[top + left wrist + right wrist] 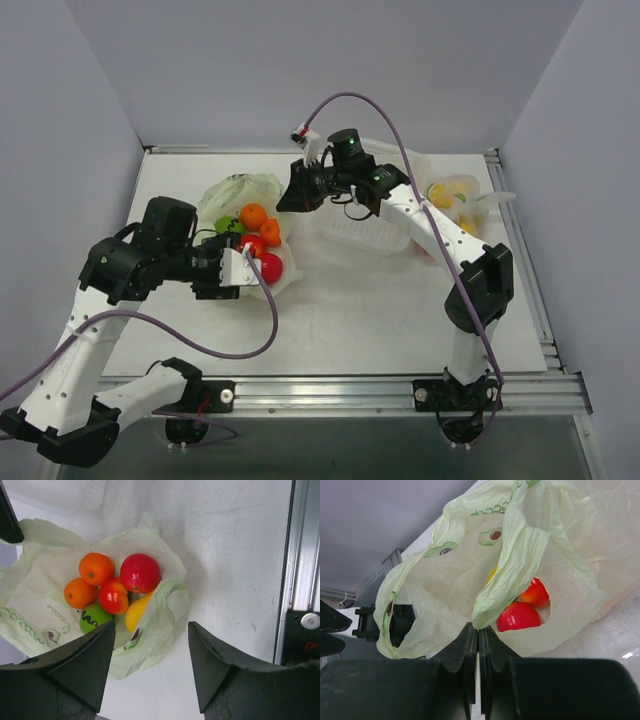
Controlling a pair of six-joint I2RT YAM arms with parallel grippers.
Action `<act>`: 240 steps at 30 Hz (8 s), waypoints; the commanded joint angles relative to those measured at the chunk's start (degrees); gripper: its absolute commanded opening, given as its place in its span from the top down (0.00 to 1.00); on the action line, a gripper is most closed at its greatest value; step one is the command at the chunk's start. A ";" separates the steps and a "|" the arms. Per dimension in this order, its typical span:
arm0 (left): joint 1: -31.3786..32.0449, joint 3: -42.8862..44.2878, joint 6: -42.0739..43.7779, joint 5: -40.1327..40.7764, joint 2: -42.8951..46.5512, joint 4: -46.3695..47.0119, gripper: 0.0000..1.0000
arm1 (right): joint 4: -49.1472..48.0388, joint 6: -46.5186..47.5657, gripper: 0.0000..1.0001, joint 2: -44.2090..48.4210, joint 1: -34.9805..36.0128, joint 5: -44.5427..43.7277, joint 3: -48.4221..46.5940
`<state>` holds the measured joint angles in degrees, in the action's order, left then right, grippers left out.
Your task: Place the fake fruits into the plastic bag and tie a complex knot
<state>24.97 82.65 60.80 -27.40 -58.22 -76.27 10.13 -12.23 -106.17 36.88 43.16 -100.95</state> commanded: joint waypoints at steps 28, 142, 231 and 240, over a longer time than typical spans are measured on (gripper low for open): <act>16.69 3.40 9.16 9.20 -1.74 -13.91 0.48 | -0.55 0.80 1.00 7.03 0.73 1.93 4.70; -29.01 -29.74 -67.12 3.40 -28.79 51.48 1.00 | 2.97 13.63 1.00 24.96 -43.84 -12.48 52.08; 17.57 -9.09 -12.10 -8.90 -30.64 40.24 1.00 | 14.73 50.18 0.00 46.50 -38.64 29.62 48.92; 17.22 -6.10 -12.10 -9.08 -32.92 38.56 1.00 | 29.12 51.94 0.00 49.47 -43.03 33.66 36.19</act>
<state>42.59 73.32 47.37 -33.74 -90.28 -36.69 31.22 35.46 -59.37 -5.37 72.55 -60.03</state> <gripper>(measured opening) 0.009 0.999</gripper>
